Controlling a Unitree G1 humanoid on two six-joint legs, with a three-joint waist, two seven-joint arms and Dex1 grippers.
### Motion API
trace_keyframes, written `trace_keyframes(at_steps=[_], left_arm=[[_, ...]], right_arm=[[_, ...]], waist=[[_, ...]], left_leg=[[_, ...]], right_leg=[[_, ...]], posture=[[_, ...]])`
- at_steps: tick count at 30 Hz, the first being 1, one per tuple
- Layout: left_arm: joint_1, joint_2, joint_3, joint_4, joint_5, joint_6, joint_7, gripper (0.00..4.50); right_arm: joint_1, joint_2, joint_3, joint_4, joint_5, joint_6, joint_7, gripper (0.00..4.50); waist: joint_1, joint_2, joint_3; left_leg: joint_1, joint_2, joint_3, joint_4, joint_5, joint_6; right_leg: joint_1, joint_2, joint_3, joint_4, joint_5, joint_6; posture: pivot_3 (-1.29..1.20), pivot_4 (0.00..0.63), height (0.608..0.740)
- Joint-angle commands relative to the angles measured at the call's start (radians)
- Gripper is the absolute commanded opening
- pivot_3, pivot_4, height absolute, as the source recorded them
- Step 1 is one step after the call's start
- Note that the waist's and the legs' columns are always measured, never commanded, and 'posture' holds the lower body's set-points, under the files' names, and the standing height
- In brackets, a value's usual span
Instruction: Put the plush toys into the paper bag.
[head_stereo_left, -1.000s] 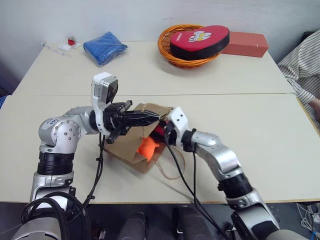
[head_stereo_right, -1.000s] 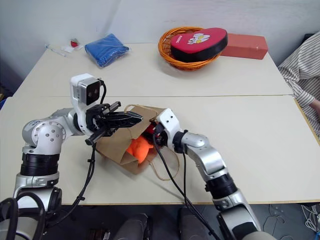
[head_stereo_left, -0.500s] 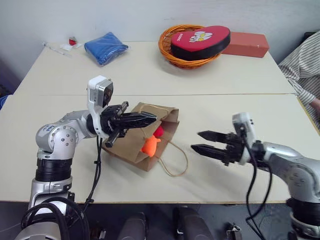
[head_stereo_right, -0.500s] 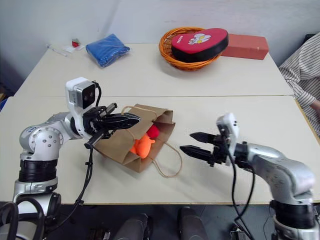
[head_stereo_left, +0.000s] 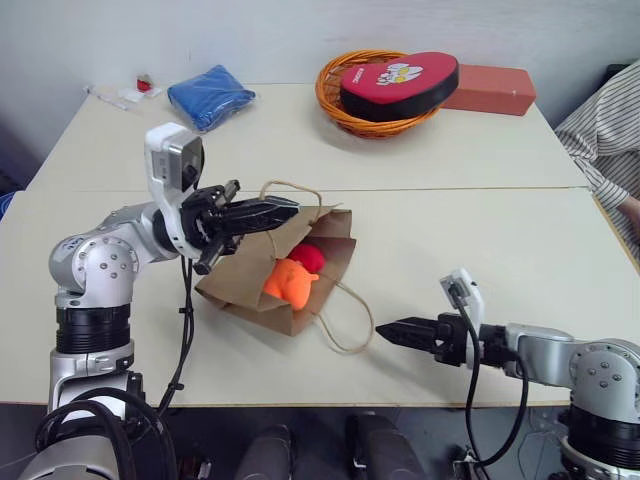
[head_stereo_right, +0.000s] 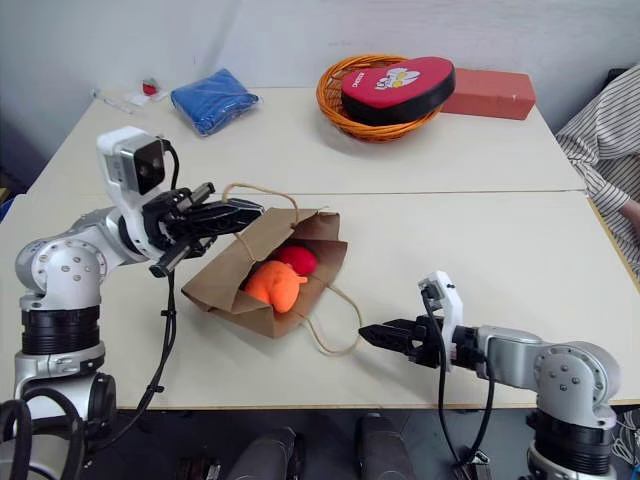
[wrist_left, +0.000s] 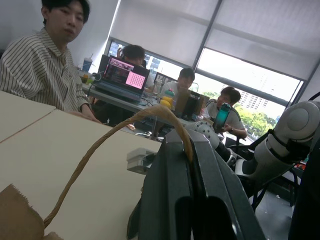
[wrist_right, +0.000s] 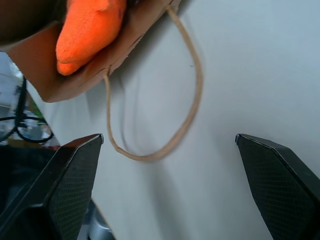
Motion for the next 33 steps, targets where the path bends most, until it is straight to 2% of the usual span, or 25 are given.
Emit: trace_keyframes(at_steps=[1,4,7,12,14,19,28,31,33], left_arm=[[-0.003,-0.002,0.006,-0.032,-0.029,0.004,0.005,0.0],[-0.002,-0.008,0.007,-0.038,-0.032,0.006,0.013,0.0],[0.003,-0.012,0.012,-0.044,-0.036,0.009,0.023,0.0],[0.01,-0.008,0.018,-0.05,-0.04,0.008,0.03,0.0],[0.011,-0.003,0.021,-0.052,-0.042,0.008,0.031,0.0],[0.015,0.001,0.022,-0.052,-0.045,0.006,0.034,0.0],[0.012,-0.016,0.011,-0.055,-0.042,-0.005,0.038,0.0],[0.014,-0.021,0.008,-0.056,-0.04,-0.007,0.038,0.0],[0.014,-0.024,0.007,-0.058,-0.041,-0.007,0.04,0.0]], right_arm=[[-0.023,0.072,0.037,0.031,0.057,0.039,-0.077,4.33],[-0.052,0.126,0.035,0.063,0.091,0.039,-0.142,4.33],[-0.087,0.175,0.02,0.095,0.125,0.039,-0.195,3.78],[-0.094,0.152,0.013,0.106,0.212,0.039,-0.25,2.16],[-0.085,0.107,-0.004,0.098,0.257,0.039,-0.269,1.52],[-0.016,-0.06,0.004,0.097,0.434,-0.017,-0.306,1.52],[0.093,-0.288,0.163,0.096,0.689,-0.222,-0.463,1.52],[0.091,-0.322,0.279,0.098,0.749,-0.292,-0.549,1.52],[0.065,-0.296,0.337,0.101,0.744,-0.34,-0.586,1.52]], waist=[[-0.004,0.0,0.0],[-0.008,0.0,0.0],[-0.007,0.0,0.0],[-0.005,0.0,0.0],[-0.004,0.0,0.0],[-0.005,0.0,0.0],[-0.005,0.0,0.0],[-0.005,-0.001,0.001],[-0.005,-0.001,0.001]], left_leg=[[0.0,0.0,0.0,0.0,0.0,0.0],[0.0,0.0,0.0,0.0,0.0,0.0],[0.0,0.0,0.0,0.0,0.0,0.0],[0.0,0.0,0.0,0.0,0.0,0.0],[0.0,0.0,0.0,0.0,0.0,0.0],[-0.001,0.0,0.0,0.0,0.0,0.0],[-0.001,0.0,0.001,0.0,0.0,0.001],[-0.001,0.0,0.001,0.001,0.0,0.001],[-0.001,0.0,0.001,0.001,0.0,0.001]], right_leg=[[0.0,0.0,0.0,0.0,0.0,0.0],[0.0,0.0,0.0,0.0,0.0,0.0],[-0.001,0.0,0.0,0.001,0.0,0.0],[-0.001,0.0,0.0,0.0,0.0,0.0],[-0.001,0.0,0.0,0.0,0.0,0.0],[0.0,-0.001,0.0,-0.001,0.0,0.0],[0.0,0.0,0.0,-0.001,0.0,0.0],[0.001,-0.001,0.0,-0.002,0.0,0.0],[0.001,-0.001,0.0,-0.002,0.0,0.0]], posture=[[0.0,0.15,0.74],[0.0,0.15,0.74],[0.0,0.15,0.74],[0.0,0.15,0.74],[0.0,0.15,0.74],[0.0,0.15,0.74],[0.0,0.15,0.74],[0.0,0.15,0.74],[0.0,0.15,0.74]])
